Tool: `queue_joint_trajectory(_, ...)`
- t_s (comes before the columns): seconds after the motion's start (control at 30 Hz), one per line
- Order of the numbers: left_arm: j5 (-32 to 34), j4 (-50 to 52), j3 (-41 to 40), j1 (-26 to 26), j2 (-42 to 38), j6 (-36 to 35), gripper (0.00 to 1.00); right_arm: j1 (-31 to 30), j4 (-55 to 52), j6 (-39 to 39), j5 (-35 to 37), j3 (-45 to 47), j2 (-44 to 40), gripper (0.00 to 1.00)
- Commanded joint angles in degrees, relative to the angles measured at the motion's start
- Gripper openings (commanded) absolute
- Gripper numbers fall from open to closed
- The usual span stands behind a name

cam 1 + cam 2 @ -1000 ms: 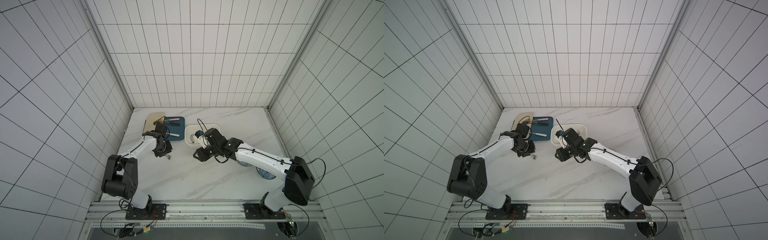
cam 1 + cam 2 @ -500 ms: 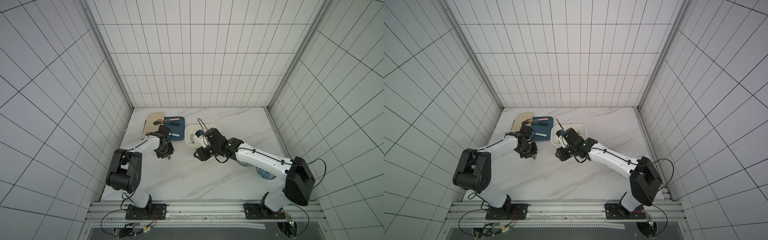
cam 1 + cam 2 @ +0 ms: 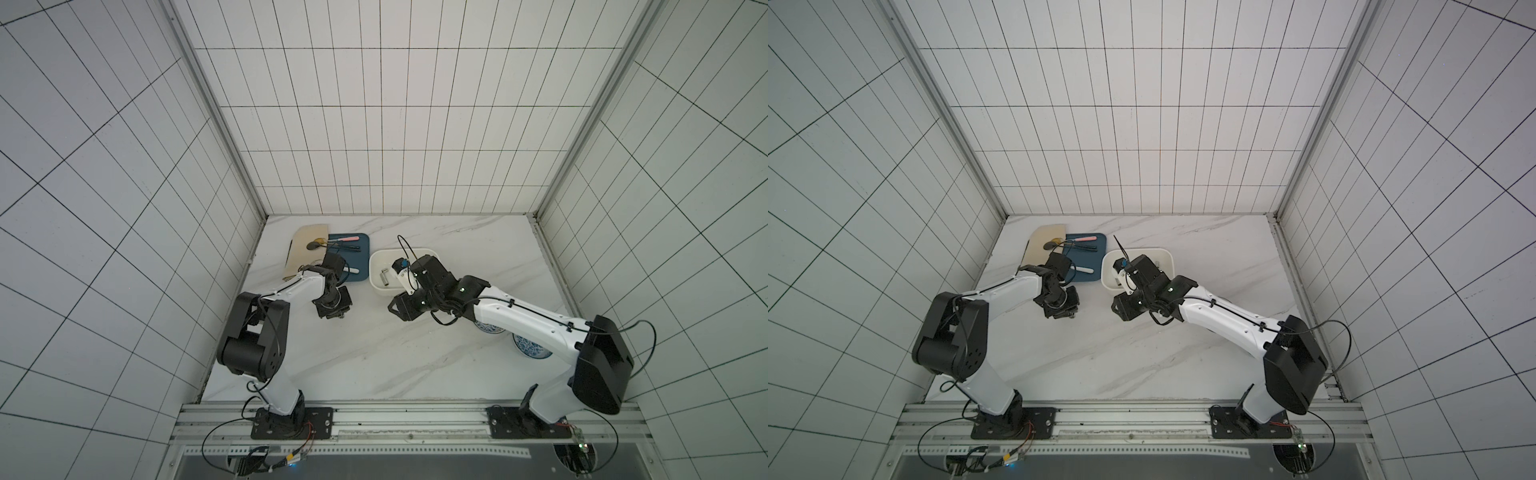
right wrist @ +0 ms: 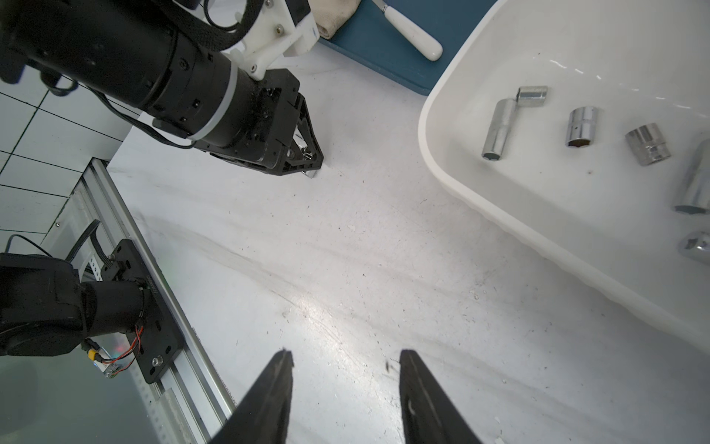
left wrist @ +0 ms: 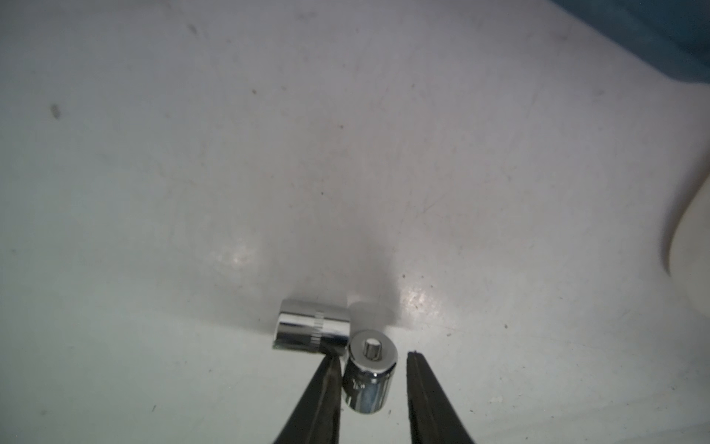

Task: Put the socket on the desktop into the storage box
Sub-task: Pick up the socket head from the center of the board.

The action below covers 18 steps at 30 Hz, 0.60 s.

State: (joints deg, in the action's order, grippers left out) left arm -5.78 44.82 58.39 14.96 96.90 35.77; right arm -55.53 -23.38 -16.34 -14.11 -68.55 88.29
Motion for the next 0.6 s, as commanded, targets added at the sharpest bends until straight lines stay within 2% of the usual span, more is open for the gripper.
queue_joint_trajectory(0.0, 1.27, -0.70, 1.20, 0.33, 1.38, 0.35, 0.32, -0.37, 0.26, -0.07, 0.92, 0.93, -1.65, 0.48)
queue_joint_trajectory(0.37, 1.78, -0.74, 1.63, 1.38, 3.14, 0.35, 0.29, -0.17, 0.54, -0.12, 1.31, 1.82, -2.05, 0.48)
queue_joint_trajectory(0.47, 1.77, -0.62, 1.81, 1.63, 3.60, 0.18, 0.22, -0.16, 0.61, -0.08, 1.72, 2.06, -2.31, 0.48)
queue_joint_trajectory(0.57, 1.89, -0.43, 1.81, 1.81, 3.68, 0.17, 0.21, -0.06, 0.74, -0.10, 1.80, 2.44, -2.58, 0.48)
